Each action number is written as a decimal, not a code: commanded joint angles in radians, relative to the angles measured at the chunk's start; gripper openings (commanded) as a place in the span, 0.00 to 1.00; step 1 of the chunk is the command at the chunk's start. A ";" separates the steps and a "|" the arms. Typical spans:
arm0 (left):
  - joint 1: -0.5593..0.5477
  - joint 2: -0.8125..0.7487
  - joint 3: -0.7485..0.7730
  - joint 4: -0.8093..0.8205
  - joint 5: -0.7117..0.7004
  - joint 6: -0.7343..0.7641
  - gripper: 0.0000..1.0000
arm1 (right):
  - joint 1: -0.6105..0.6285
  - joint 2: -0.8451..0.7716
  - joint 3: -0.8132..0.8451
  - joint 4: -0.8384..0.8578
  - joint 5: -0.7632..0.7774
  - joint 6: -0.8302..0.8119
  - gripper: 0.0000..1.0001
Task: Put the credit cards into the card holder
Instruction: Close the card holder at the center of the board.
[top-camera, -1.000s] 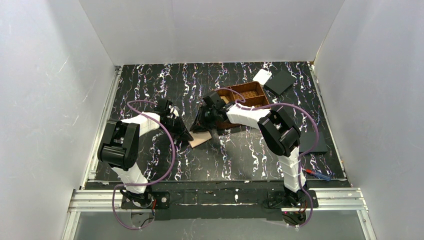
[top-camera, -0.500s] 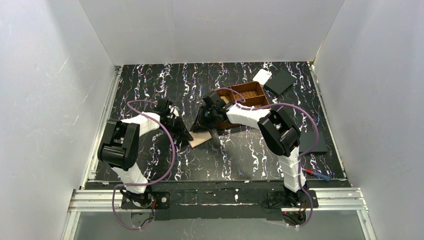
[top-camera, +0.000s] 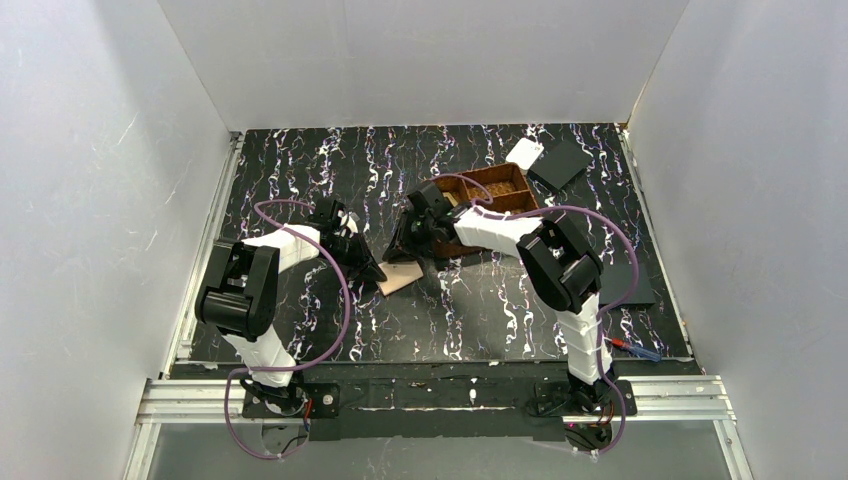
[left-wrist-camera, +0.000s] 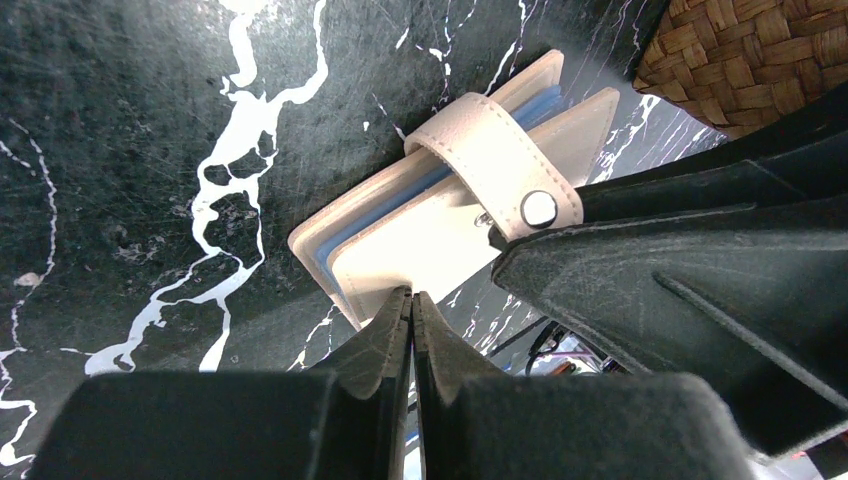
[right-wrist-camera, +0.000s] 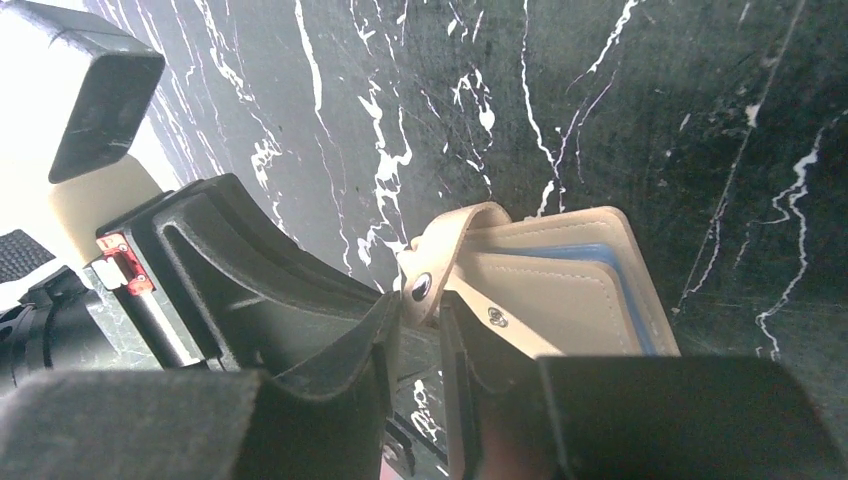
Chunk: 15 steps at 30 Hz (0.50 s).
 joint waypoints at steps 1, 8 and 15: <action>0.003 0.038 -0.015 -0.015 -0.102 0.040 0.02 | -0.018 -0.055 -0.006 -0.016 0.026 0.001 0.31; 0.005 0.014 -0.005 -0.013 -0.058 0.060 0.05 | -0.026 -0.084 0.017 -0.052 -0.002 -0.240 0.37; 0.032 -0.107 0.083 -0.122 -0.019 0.145 0.21 | -0.001 -0.179 -0.061 -0.039 -0.035 -0.635 0.40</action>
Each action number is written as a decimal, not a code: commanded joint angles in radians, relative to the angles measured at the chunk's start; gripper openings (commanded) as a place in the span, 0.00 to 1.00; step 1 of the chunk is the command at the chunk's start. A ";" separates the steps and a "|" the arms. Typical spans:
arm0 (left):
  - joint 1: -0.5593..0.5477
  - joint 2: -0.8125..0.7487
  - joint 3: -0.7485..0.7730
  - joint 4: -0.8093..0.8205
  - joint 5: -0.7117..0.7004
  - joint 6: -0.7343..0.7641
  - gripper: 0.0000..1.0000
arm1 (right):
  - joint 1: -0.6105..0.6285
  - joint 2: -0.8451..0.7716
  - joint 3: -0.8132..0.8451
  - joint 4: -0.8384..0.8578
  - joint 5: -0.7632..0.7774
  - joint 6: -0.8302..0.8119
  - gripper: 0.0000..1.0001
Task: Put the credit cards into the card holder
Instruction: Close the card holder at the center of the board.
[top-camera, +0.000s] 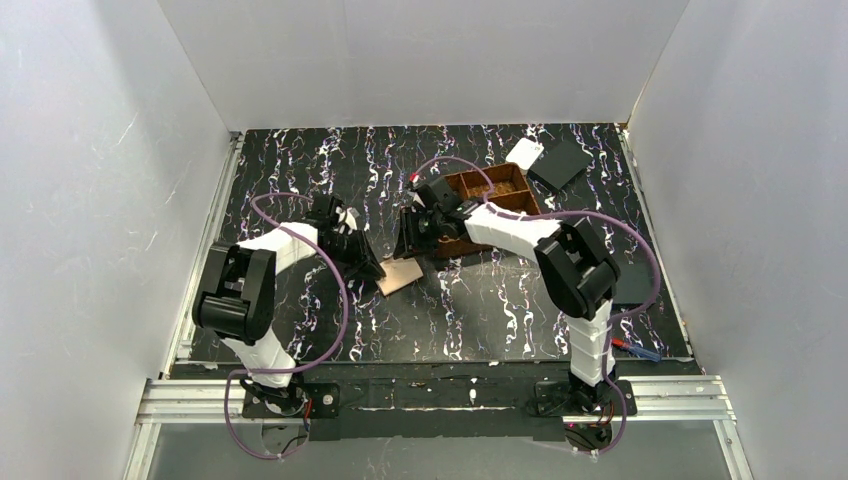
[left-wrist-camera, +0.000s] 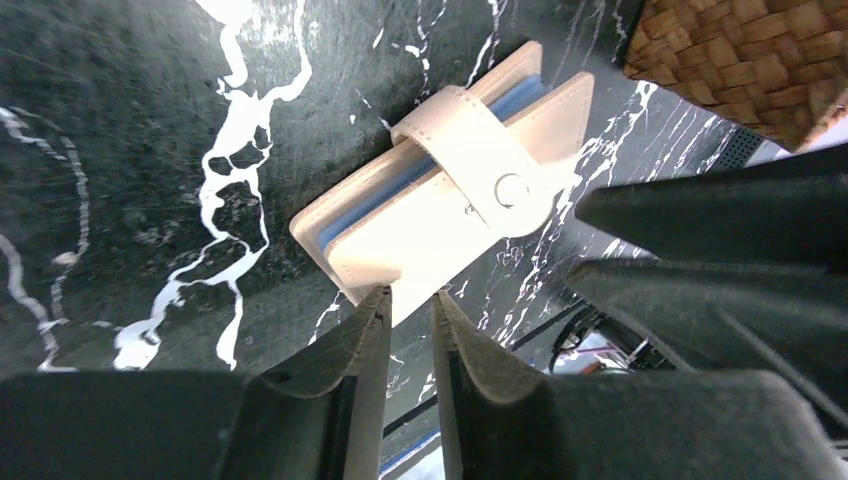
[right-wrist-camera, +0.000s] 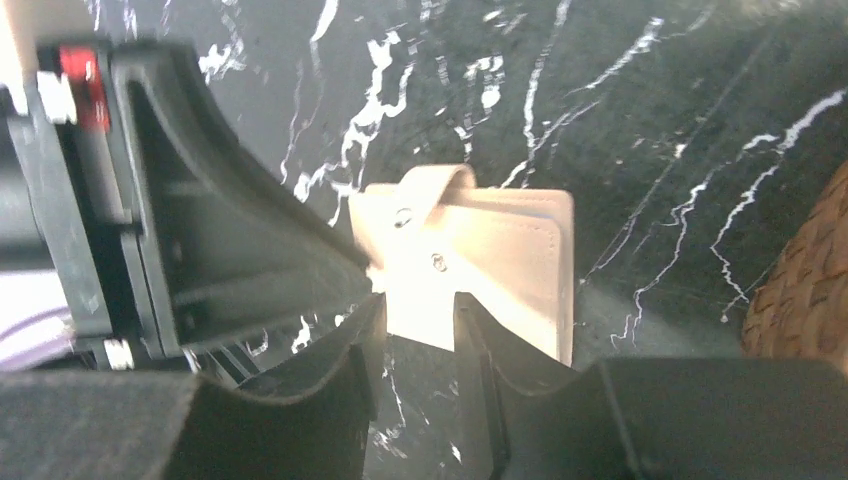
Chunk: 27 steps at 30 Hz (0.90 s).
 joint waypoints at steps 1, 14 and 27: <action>0.030 -0.101 0.087 -0.117 -0.031 0.108 0.23 | 0.013 -0.095 -0.042 0.030 -0.066 -0.268 0.41; 0.009 -0.066 0.235 -0.157 0.004 0.379 0.38 | -0.019 -0.050 -0.137 0.134 -0.187 -0.361 0.02; -0.097 0.011 0.277 -0.147 -0.184 0.500 0.38 | -0.057 0.036 -0.165 0.220 -0.327 -0.321 0.01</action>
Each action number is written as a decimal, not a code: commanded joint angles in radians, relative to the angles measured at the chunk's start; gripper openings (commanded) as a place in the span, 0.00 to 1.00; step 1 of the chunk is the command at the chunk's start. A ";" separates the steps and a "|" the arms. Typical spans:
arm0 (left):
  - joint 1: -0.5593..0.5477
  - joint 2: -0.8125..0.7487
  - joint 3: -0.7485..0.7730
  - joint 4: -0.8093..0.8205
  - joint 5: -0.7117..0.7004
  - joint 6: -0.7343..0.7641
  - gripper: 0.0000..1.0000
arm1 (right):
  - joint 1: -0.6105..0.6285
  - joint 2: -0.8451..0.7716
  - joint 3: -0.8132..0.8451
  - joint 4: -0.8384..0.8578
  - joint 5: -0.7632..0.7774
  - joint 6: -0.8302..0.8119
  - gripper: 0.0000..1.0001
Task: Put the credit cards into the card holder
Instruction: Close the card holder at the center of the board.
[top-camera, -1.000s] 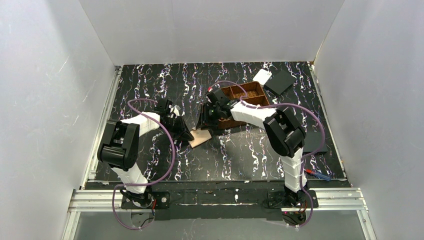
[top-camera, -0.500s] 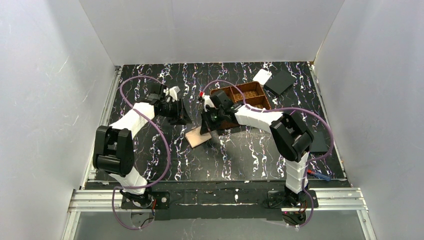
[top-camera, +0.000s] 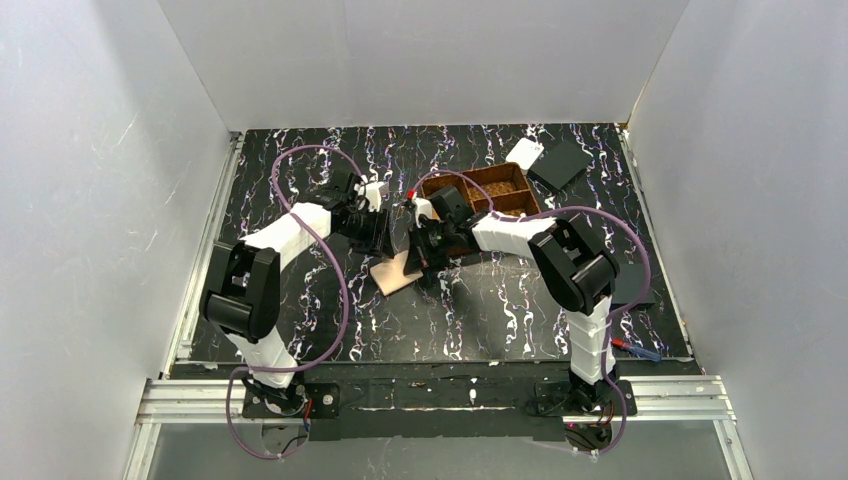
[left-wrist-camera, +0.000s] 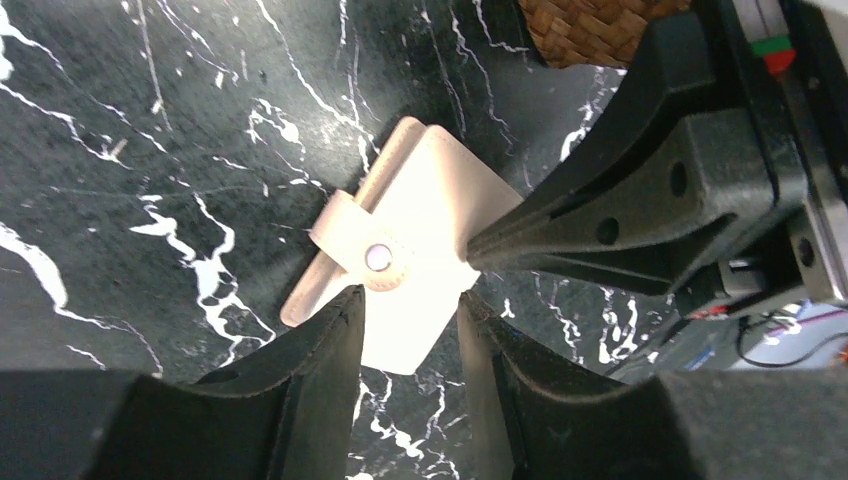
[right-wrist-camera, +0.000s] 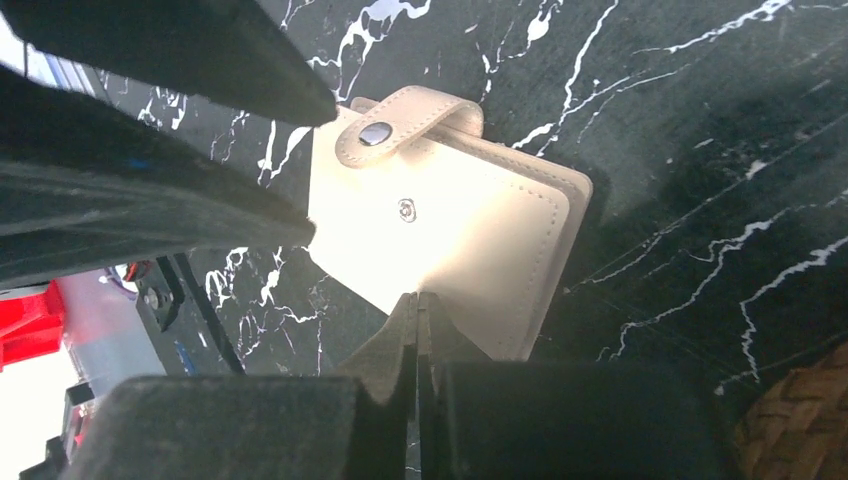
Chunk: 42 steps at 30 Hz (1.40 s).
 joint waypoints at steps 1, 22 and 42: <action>-0.017 0.004 0.049 -0.019 -0.094 0.075 0.37 | -0.007 0.028 -0.005 0.054 -0.058 0.010 0.01; -0.073 0.065 0.088 -0.037 -0.111 0.132 0.20 | -0.012 0.033 -0.016 0.060 -0.091 0.033 0.01; -0.093 0.011 0.041 -0.006 -0.153 0.158 0.36 | -0.014 0.041 -0.020 0.096 -0.111 0.047 0.01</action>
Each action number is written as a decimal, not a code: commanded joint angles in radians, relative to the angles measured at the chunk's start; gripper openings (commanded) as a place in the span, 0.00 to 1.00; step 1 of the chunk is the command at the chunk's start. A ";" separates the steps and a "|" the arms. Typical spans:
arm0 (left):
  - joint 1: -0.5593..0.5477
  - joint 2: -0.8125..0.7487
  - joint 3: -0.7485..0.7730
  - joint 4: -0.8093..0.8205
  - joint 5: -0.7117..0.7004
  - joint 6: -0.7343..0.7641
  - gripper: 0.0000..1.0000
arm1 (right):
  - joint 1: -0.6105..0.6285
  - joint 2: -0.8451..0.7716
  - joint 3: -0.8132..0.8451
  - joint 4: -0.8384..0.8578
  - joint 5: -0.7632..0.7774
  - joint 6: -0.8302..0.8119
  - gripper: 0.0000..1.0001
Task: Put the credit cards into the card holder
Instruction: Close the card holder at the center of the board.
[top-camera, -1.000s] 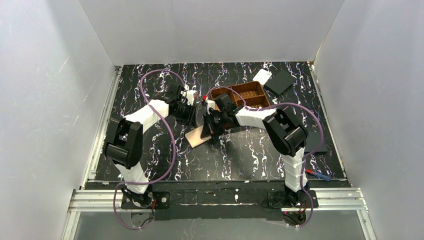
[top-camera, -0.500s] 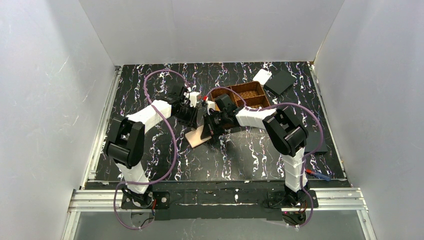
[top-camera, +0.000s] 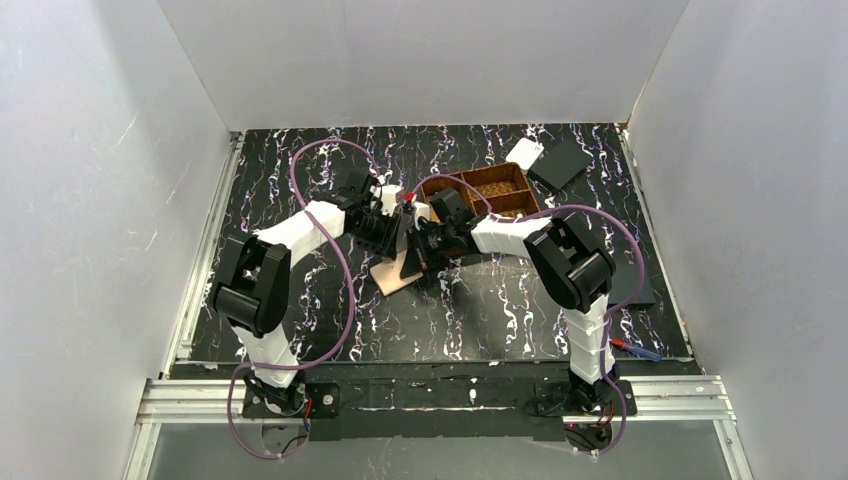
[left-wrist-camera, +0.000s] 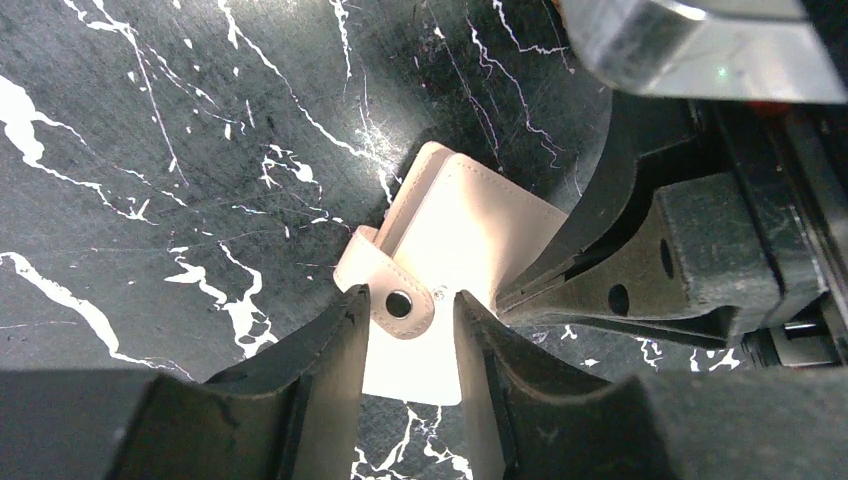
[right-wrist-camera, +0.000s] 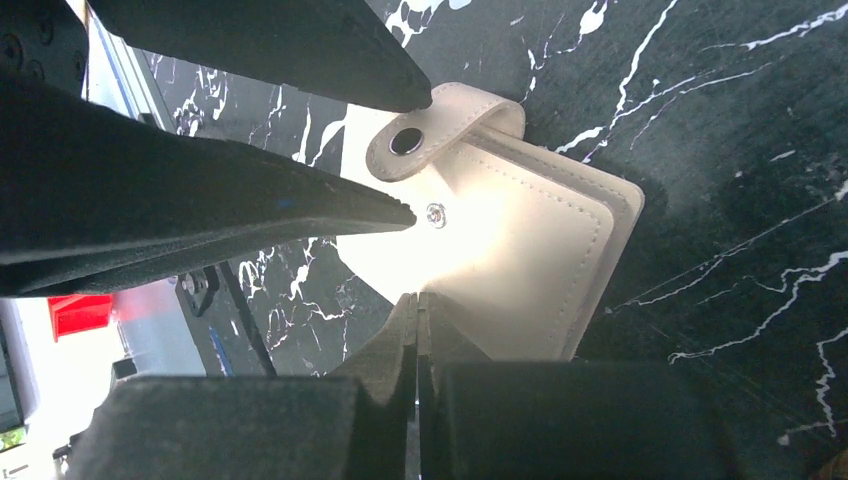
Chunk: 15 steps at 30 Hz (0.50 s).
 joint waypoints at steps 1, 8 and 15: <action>-0.008 -0.056 -0.020 0.010 -0.002 0.017 0.36 | -0.007 0.012 -0.002 0.022 -0.009 0.001 0.01; -0.011 -0.040 -0.012 0.007 -0.023 0.017 0.24 | -0.007 0.008 -0.007 0.021 -0.007 0.001 0.01; -0.012 -0.041 -0.011 0.007 -0.040 0.017 0.11 | -0.007 0.007 -0.006 0.020 -0.004 0.001 0.01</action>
